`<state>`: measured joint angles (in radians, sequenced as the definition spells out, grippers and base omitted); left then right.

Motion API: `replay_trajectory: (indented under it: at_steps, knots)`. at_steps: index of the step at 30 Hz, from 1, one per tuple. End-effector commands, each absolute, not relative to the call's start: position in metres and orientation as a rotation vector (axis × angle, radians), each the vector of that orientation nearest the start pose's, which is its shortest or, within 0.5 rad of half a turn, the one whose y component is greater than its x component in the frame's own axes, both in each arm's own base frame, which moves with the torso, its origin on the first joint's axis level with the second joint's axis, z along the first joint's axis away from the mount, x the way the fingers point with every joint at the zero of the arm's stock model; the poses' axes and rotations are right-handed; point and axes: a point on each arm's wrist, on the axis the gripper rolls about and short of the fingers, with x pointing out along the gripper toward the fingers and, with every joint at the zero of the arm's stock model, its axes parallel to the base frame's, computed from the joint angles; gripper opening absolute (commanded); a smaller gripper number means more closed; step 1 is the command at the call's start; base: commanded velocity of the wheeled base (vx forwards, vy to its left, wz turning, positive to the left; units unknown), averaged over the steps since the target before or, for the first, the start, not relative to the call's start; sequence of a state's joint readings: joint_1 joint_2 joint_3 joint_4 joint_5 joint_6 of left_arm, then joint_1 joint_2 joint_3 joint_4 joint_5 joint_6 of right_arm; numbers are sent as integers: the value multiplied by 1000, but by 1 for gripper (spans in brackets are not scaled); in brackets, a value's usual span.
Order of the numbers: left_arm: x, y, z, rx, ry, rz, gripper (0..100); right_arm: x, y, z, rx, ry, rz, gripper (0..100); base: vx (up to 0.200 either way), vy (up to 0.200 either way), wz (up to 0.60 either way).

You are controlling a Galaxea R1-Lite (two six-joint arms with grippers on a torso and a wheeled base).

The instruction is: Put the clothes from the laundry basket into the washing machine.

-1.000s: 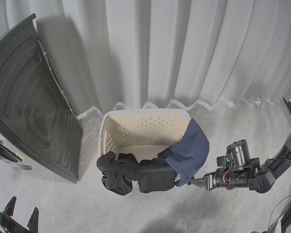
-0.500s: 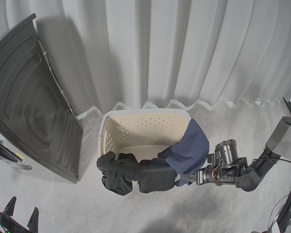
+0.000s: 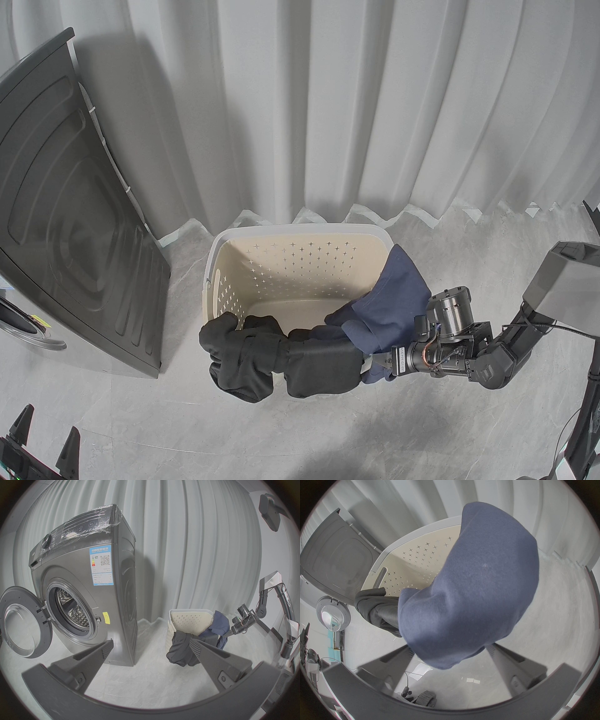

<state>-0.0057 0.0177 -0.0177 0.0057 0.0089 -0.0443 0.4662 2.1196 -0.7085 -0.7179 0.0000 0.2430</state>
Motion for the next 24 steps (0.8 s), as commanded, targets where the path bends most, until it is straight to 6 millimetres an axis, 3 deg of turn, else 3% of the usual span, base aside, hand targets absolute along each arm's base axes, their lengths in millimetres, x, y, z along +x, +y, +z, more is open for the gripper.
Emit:
replay_trajectory:
  at_steps: [1, 10, 19, 24]
  knots:
    - [-23, 0, 76, -44, 8, 3, 100, 303, 154, 28, 66, 732, 365, 0, 0, 0, 0]
    - [-23, 0, 76, -44, 6, 3, 100, 285, 159, 46, 67, 702, 408, 0, 0, 0, 0]
    - [-23, 0, 76, -44, 6, 3, 100, 235, 150, 100, 82, 592, 485, 0, 0, 0, 0]
    - [-23, 0, 76, -44, 8, 3, 100, 225, 145, 95, 74, 619, 481, 0, 0, 0, 0]
